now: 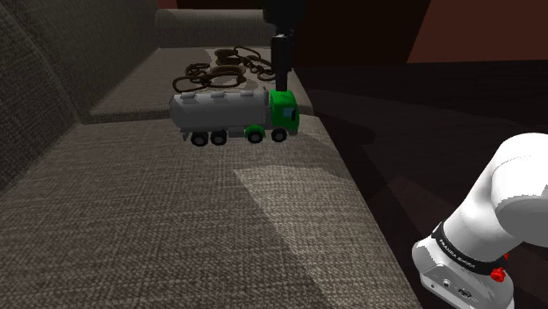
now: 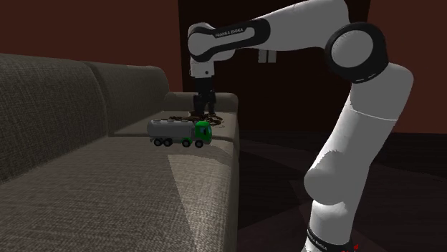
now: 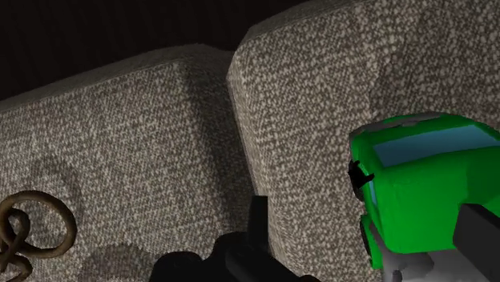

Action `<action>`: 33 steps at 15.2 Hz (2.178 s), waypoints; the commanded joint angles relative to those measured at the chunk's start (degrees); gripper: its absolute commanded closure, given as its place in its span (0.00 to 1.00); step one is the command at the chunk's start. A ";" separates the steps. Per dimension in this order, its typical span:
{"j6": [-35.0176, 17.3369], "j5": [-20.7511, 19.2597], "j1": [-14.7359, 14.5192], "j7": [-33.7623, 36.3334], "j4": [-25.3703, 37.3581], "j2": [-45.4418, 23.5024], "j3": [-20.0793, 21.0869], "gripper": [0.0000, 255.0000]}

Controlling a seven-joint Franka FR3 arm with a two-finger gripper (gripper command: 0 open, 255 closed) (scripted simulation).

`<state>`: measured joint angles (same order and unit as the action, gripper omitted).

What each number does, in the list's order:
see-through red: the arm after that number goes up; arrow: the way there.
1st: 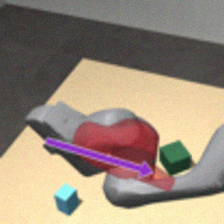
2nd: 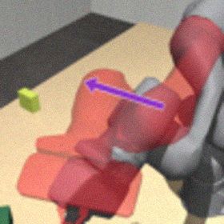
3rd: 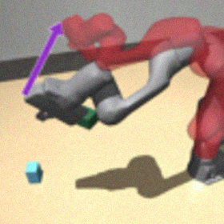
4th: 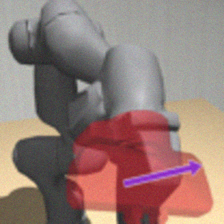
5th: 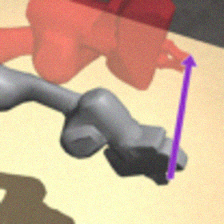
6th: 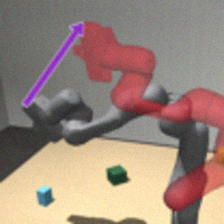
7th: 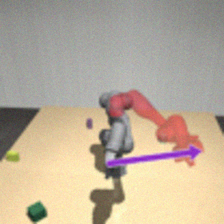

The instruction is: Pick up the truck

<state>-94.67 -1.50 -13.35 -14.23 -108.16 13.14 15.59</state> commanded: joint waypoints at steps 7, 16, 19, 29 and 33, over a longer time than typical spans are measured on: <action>1.79 -3.23 -4.95 -3.19 13.79 -12.71 6.05 0.00; -4.13 -3.13 -5.02 -3.03 7.49 -12.31 6.06 0.00; -4.08 -3.19 -5.08 -2.91 7.68 -12.48 6.12 1.00; -2.57 -3.15 -5.04 -3.12 9.15 -12.42 6.09 1.00; 0.60 -3.27 -5.10 -3.24 12.70 -12.83 6.15 1.00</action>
<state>-95.01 -4.69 -18.39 -17.50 -96.67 0.51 21.69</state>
